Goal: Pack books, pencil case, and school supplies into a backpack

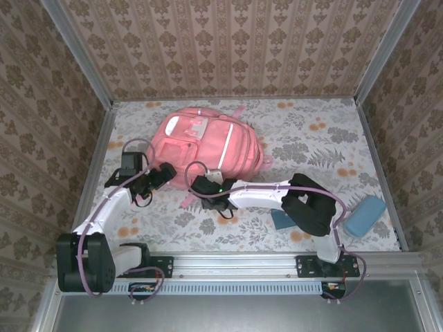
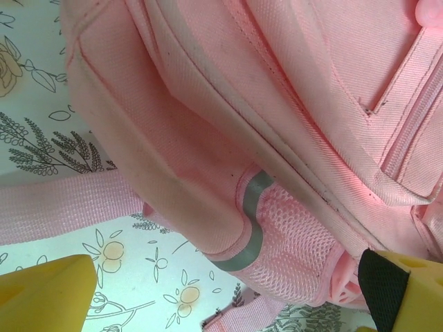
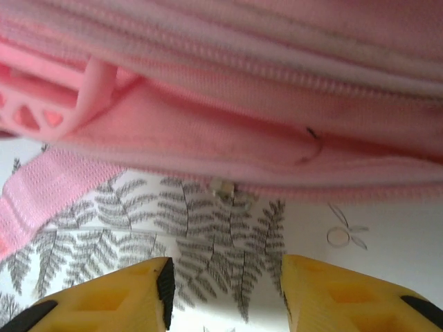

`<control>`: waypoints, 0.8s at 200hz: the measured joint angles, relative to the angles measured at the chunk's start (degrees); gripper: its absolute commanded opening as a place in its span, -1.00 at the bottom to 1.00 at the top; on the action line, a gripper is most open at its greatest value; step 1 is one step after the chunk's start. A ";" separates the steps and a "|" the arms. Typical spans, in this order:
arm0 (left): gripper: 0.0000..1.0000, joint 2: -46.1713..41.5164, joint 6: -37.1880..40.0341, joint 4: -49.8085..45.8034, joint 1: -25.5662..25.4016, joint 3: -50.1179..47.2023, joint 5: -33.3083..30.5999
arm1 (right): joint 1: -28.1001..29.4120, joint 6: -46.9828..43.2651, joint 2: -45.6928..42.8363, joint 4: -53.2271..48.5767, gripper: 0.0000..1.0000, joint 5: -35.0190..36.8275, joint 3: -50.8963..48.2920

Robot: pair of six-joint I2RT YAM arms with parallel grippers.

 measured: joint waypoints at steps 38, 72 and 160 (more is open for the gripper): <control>1.00 -0.22 -0.20 0.02 0.00 0.00 0.04 | -1.55 0.52 1.84 2.71 -0.29 1.14 0.28; 0.97 -0.24 -1.81 0.46 0.00 -0.35 -0.15 | -2.36 -1.14 3.32 3.32 -0.40 2.19 1.16; 0.65 -2.45 -10.49 8.50 0.00 -7.28 4.46 | -2.23 -10.82 3.58 4.59 -0.42 3.61 2.47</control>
